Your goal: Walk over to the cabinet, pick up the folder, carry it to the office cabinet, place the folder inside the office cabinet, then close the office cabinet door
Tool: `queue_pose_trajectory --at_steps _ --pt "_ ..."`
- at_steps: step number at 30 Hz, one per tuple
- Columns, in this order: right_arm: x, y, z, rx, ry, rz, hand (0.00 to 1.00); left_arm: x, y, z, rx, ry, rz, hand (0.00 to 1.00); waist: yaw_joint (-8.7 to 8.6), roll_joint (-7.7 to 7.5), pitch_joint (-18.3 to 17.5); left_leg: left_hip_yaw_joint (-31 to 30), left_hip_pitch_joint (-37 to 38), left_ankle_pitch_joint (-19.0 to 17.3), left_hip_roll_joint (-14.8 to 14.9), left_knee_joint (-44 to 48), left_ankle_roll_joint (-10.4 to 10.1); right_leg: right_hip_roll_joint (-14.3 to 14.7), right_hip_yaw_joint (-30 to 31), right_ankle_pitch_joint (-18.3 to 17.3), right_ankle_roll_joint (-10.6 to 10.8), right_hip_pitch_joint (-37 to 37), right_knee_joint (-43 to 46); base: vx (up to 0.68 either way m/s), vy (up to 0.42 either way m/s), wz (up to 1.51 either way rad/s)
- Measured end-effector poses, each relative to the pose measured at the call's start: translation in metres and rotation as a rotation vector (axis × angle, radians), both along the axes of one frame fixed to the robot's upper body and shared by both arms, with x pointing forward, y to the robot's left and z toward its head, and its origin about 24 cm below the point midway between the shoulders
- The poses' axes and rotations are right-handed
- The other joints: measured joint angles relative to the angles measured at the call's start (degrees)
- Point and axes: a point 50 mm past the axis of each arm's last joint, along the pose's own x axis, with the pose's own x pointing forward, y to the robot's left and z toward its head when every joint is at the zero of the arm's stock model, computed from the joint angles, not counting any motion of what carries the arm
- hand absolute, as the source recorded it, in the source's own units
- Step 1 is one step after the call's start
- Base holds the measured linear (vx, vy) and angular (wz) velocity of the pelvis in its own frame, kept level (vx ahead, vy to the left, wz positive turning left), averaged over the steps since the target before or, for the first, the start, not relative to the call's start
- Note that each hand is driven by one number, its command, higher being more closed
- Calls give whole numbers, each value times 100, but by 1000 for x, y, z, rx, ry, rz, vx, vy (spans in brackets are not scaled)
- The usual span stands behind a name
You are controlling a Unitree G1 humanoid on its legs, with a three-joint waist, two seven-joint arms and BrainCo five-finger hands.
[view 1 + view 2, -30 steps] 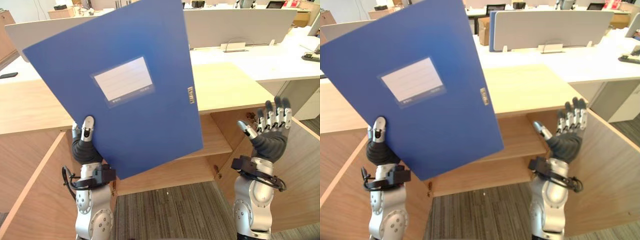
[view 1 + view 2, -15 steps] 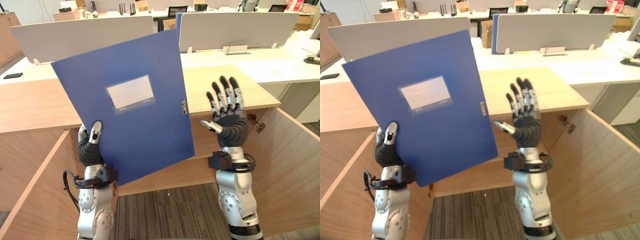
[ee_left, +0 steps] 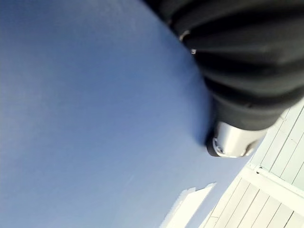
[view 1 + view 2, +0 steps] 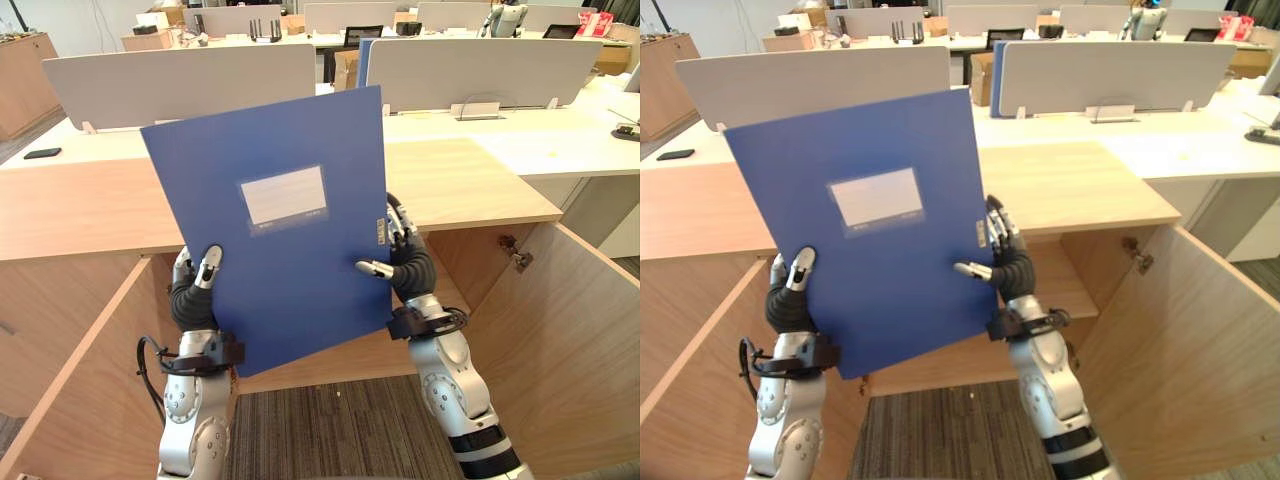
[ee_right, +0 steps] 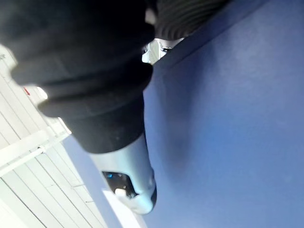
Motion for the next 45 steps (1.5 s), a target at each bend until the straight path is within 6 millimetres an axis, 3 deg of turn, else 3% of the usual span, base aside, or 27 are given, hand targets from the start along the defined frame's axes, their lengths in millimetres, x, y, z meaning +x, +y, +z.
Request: queue_pose_trajectory --at_steps 2,3,9,13,16,17,24,27,30,33,35,36,38,42,44,45 --pt "1 1 -4 -30 16 3 0 0 1 0 15 -1 -4 100 -2 -2 -8 -35 -22 13 4 0 -3 8 -32 3 -5 0 -1 -19 -8 9" --pt "1 1 -6 -54 21 3 100 0 1 0 19 -1 -6 100 -1 0 -19 -57 -50 25 4 0 -3 11 -54 6 -9 -12 -3 -26 -11 11" --pt "4 5 -17 -183 45 35 100 0 4 1 51 -1 -14 100 28 -13 -76 -68 -90 57 19 19 -5 29 -57 31 -42 -48 -3 -3 -1 1" --pt "6 3 -36 -269 147 240 100 0 11 2 126 0 -36 100 83 -68 -128 -77 -95 76 29 19 -6 46 -55 50 -56 -50 -8 0 0 0" --pt "1 -1 -42 -240 210 341 100 0 12 2 152 -1 -70 100 137 -91 -156 -101 -147 99 35 21 -11 59 -60 58 -66 -96 -5 -6 1 1" --pt "0 -3 -43 -239 226 357 100 1 11 3 159 -3 -80 0 152 -90 -167 -114 -185 117 35 21 -14 61 -66 66 -69 -134 3 -11 4 4" --pt "-5 -23 -53 -241 332 389 100 12 -1 2 167 -4 -268 0 242 -91 -180 -126 -188 146 36 23 -9 61 -60 67 -68 -152 45 0 0 0" --pt "-12 -33 -66 -267 407 414 100 17 -6 -5 238 4 -443 0 256 -92 -212 -122 -214 151 59 23 -8 77 -57 60 -82 -173 39 0 0 0" --pt "-20 -38 -90 -320 531 455 100 22 3 -39 260 152 -556 0 184 -97 -269 -87 -274 155 130 23 -21 142 -28 101 -105 -229 -17 -8 -16 -6" --pt "-27 -53 -101 -464 571 438 100 13 12 -91 298 390 -704 0 177 -97 -269 13 -273 130 188 21 -53 189 97 115 -123 -293 -26 1 -11 -21" --pt "-19 -58 -91 -663 464 394 100 -8 18 -137 318 625 -800 0 157 -109 -256 213 -271 98 268 20 -83 255 270 166 -143 -399 -55 11 -15 -43" --pt "-17 -58 -86 -704 425 384 100 -15 20 -148 315 681 -806 0 122 -113 -253 248 -265 86 279 21 -90 264 297 183 -138 -409 -76 27 -14 -38" --pt "-10 -46 -60 -903 203 338 100 -45 11 -189 270 861 -818 0 89 -116 -254 515 -256 32 352 22 -126 327 563 223 -156 -570 -69 34 -4 -54" --pt "-11 -21 -48 -1097 -63 284 100 -87 9 -238 260 1141 -744 0 49 -101 -197 782 -124 -53 415 24 -173 382 800 242 -156 -618 -18 45 -5 -42" --pt "-13 -10 -48 -1147 -154 257 100 -106 23 -256 216 1292 -598 0 45 -95 -109 854 -72 -80 424 24 -182 395 898 241 -156 -628 0 0 5 -24" --pt "-14 -3 -56 -1214 -197 263 100 -120 36 -266 161 1399 -443 0 49 -101 -104 885 -73 -95 424 25 -185 395 935 241 -155 -663 21 -17 15 -16"
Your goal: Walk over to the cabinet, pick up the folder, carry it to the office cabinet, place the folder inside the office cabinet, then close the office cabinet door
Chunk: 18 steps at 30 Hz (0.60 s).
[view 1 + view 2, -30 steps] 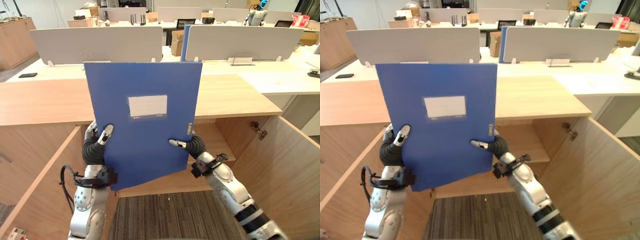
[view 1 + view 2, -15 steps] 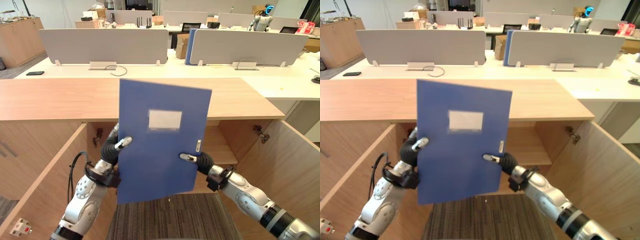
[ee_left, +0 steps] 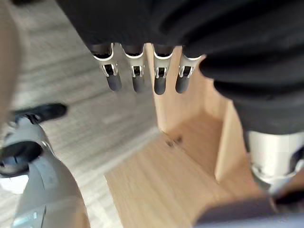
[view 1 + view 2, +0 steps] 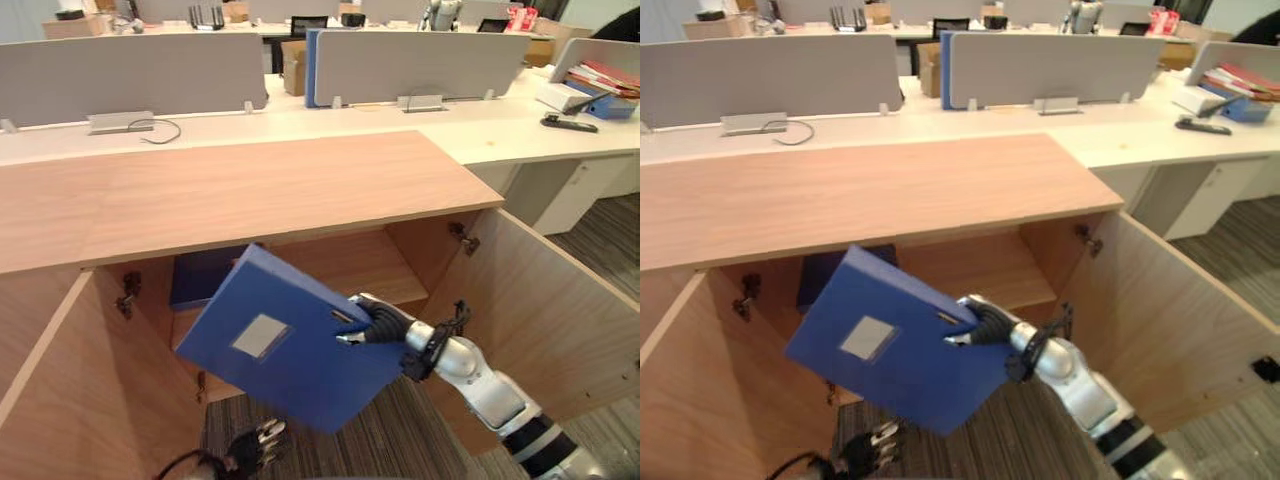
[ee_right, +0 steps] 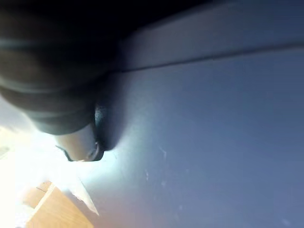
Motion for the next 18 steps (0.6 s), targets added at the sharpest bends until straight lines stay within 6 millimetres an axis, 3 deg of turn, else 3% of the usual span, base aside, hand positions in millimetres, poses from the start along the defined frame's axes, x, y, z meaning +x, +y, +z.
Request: queue_pose_trajectory --at_steps 2,5,7,10,12,14,18 --pt "-3 9 -25 -173 -16 63 100 -18 20 -8 123 101 195 0 60 -15 27 43 1 -29 -13 0 -6 -7 82 -2 3 -66 60 -25 28 -16" --pt "-9 10 -64 -441 10 173 100 -23 30 -8 231 137 228 0 252 -18 253 -6 18 -92 -137 2 64 -114 127 -126 77 -216 381 -50 30 -5" --pt "-11 10 -79 -567 10 240 100 -24 33 -8 254 143 236 0 370 -77 478 -100 98 -139 -344 0 132 -287 214 -375 117 -415 884 -72 63 -6" --pt "-4 18 -84 -657 -21 285 100 -33 36 -9 278 175 234 0 490 -130 668 -85 211 -185 -482 20 198 -424 197 -469 95 -560 1352 -73 72 -16" --pt "9 24 -80 -683 -54 276 100 -35 37 -9 282 181 254 0 507 -160 807 -116 131 -258 -464 227 248 -474 30 -430 -30 -628 1559 -61 27 3" --pt "28 29 -70 -696 -97 221 100 -29 38 -8 275 161 284 0 555 -176 998 -186 -275 -513 -390 870 261 -478 -281 -327 -189 -555 1251 -126 22 12" --pt "65 14 -43 -641 -155 3 100 1 43 1 257 59 393 0 604 -75 1565 -574 -1386 -908 -133 2261 241 -403 -743 -286 -65 -807 1289 -149 -8 42"
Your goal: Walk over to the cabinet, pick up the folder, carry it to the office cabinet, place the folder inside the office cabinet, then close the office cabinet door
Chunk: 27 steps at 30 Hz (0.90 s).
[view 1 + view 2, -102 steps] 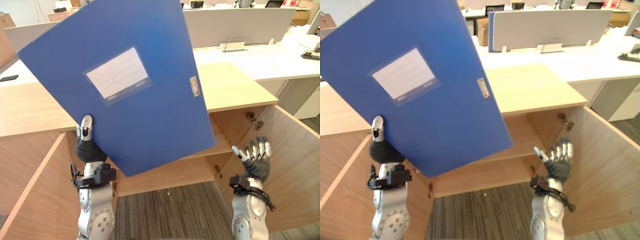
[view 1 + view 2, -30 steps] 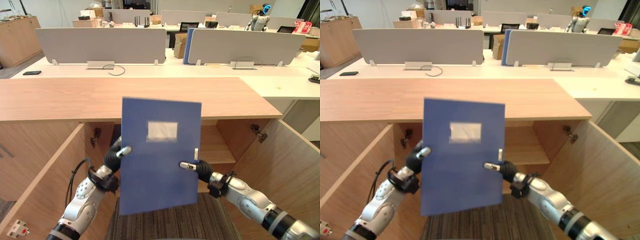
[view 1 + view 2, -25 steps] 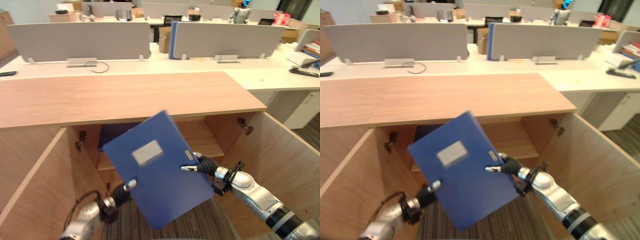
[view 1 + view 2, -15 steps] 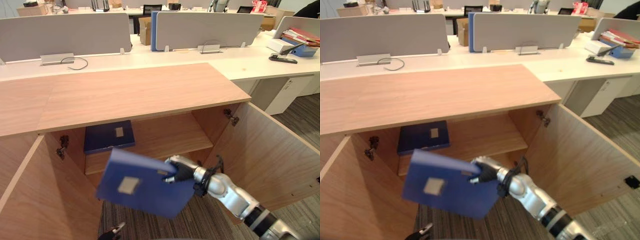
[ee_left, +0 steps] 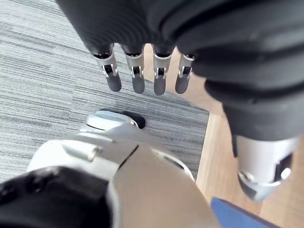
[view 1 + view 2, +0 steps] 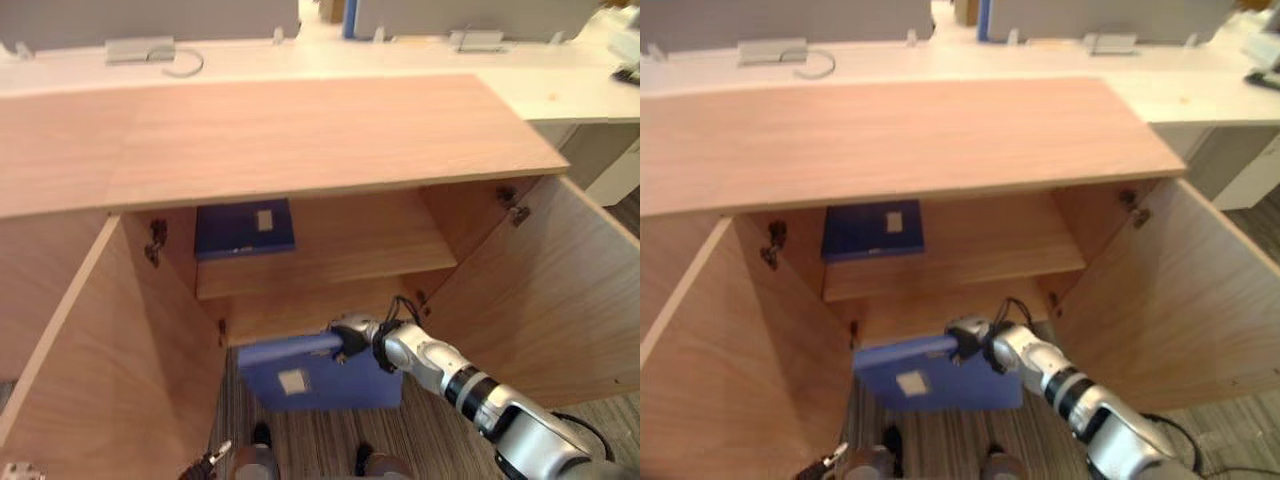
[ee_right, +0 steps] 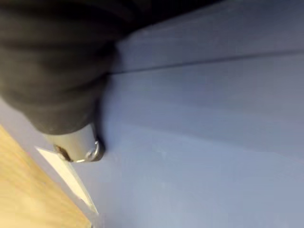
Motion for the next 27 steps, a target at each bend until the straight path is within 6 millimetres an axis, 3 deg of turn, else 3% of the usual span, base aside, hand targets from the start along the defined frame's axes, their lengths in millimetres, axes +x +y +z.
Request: queue_pose_trajectory --at_steps 3,5,8,11,16,19,20,22,27 --pt "25 -20 30 156 -77 -179 100 27 4 10 0 -107 87 0 57 96 473 -248 -895 -257 138 944 15 12 -109 -240 51 -699 779 -212 18 26" --pt "36 -44 56 431 -114 -378 100 45 -1 18 -8 -182 126 0 54 168 752 -419 -1536 -514 127 1642 24 -119 -179 -587 99 -1286 1602 -145 33 28" --pt "35 -59 88 775 -187 -483 100 55 -6 24 -27 -243 166 0 50 199 864 -511 -2047 -745 45 2223 88 -333 -216 -940 138 -1743 2354 -56 54 28" --pt "30 -68 131 1156 -267 -492 100 63 -12 29 -46 -297 216 0 48 243 915 -548 -2556 -988 -13 2856 99 -551 -221 -1344 175 -2217 3139 -37 50 27" --pt "29 -87 152 1618 -203 -544 100 74 -11 38 -61 -366 284 0 75 318 974 -723 -3517 -1222 -191 3786 108 -870 -248 -1856 242 -3027 4215 -20 43 29" --pt "31 -105 179 1973 -196 -522 100 80 -12 44 -67 -398 307 0 119 442 1090 -787 -3928 -1316 -344 4185 134 -1079 -240 -2078 270 -3370 4709 -31 54 27" --pt "31 -108 185 2030 -198 -509 100 81 -11 45 -63 -401 317 0 118 453 1098 -803 -3984 -1317 -380 4214 132 -1099 -239 -2108 277 -3419 4766 -46 36 24" --pt "34 -115 216 2221 -218 -434 100 84 -9 50 -55 -425 336 0 130 496 1150 -829 -4213 -1314 -418 4311 124 -1163 -242 -2148 266 -3635 4925 -51 33 15" --pt "46 -130 267 2443 -213 -371 100 88 -11 55 -54 -443 343 0 142 557 1210 -841 -4712 -1160 -492 4328 134 -1273 -266 -2152 258 -4114 5092 -26 14 17"
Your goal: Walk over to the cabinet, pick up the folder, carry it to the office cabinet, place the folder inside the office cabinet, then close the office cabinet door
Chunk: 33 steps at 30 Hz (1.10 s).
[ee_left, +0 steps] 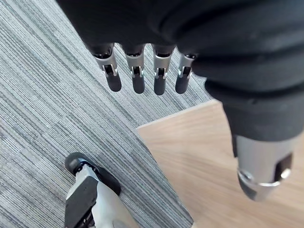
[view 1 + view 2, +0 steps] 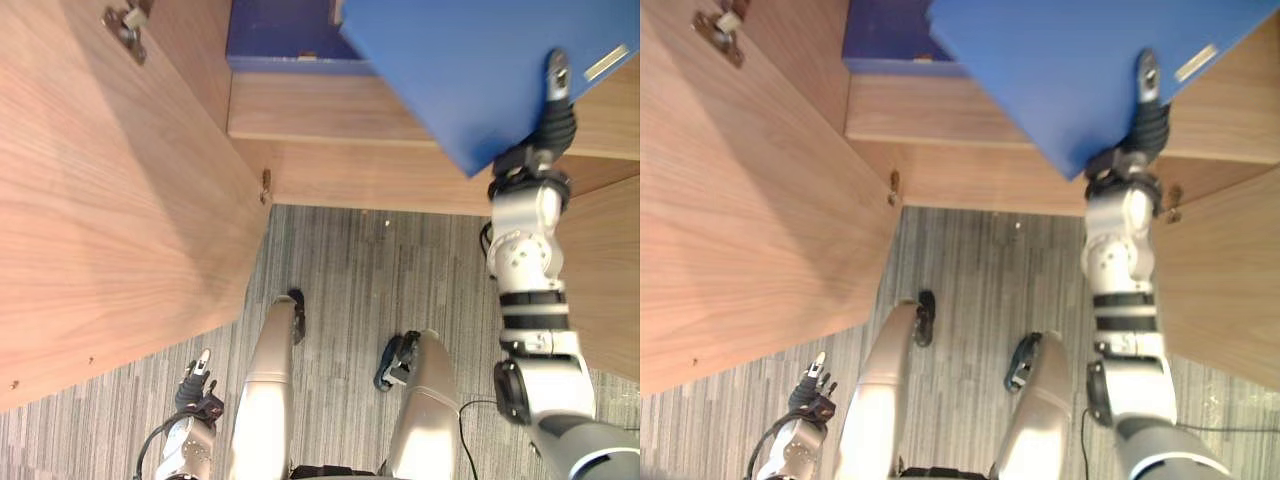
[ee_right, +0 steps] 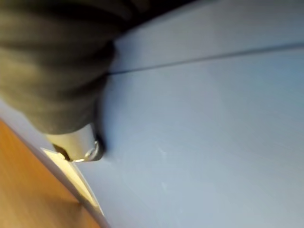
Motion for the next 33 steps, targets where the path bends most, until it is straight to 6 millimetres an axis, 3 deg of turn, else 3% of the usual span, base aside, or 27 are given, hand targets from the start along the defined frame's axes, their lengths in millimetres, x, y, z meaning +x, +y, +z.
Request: queue_pose_trajectory --at_steps 5,7,13,17,31,32,33 --pt "7 -25 68 222 -87 11 100 4 -14 3 -23 -15 -25 0 19 80 44 -65 -519 115 -111 38 4 -102 -51 -1 1 -467 126 3 13 14" --pt "6 -33 82 307 -106 17 100 7 -21 4 -39 -24 -28 0 46 103 58 -84 -704 145 -156 64 -4 -145 -54 -14 -1 -650 199 0 9 15" --pt "13 -40 95 558 -42 69 100 15 -29 13 -62 -50 19 0 122 170 92 -167 -1320 197 -217 292 -62 -215 -24 -126 -33 -1250 573 -8 -19 12" --pt "17 -50 89 635 38 48 100 19 -33 19 -66 -63 47 0 139 211 120 -227 -1636 251 -310 432 -119 -323 -3 -237 -87 -1570 889 -5 -54 16" --pt "7 -61 109 621 24 34 100 23 -32 27 -67 -90 67 0 136 233 124 -253 -2007 450 -324 393 -228 -394 -7 -299 -187 -2012 1188 30 -72 6" --pt "7 -59 111 597 27 28 0 23 -32 27 -70 -90 73 0 133 233 125 -247 -2009 467 -320 368 -235 -394 -4 -298 -187 -2027 1188 64 -82 1" --pt "7 -58 114 577 28 25 0 22 -31 26 -73 -89 83 0 138 233 125 -243 -2019 480 -311 355 -238 -390 -2 -298 -188 -2048 1190 66 -83 1"
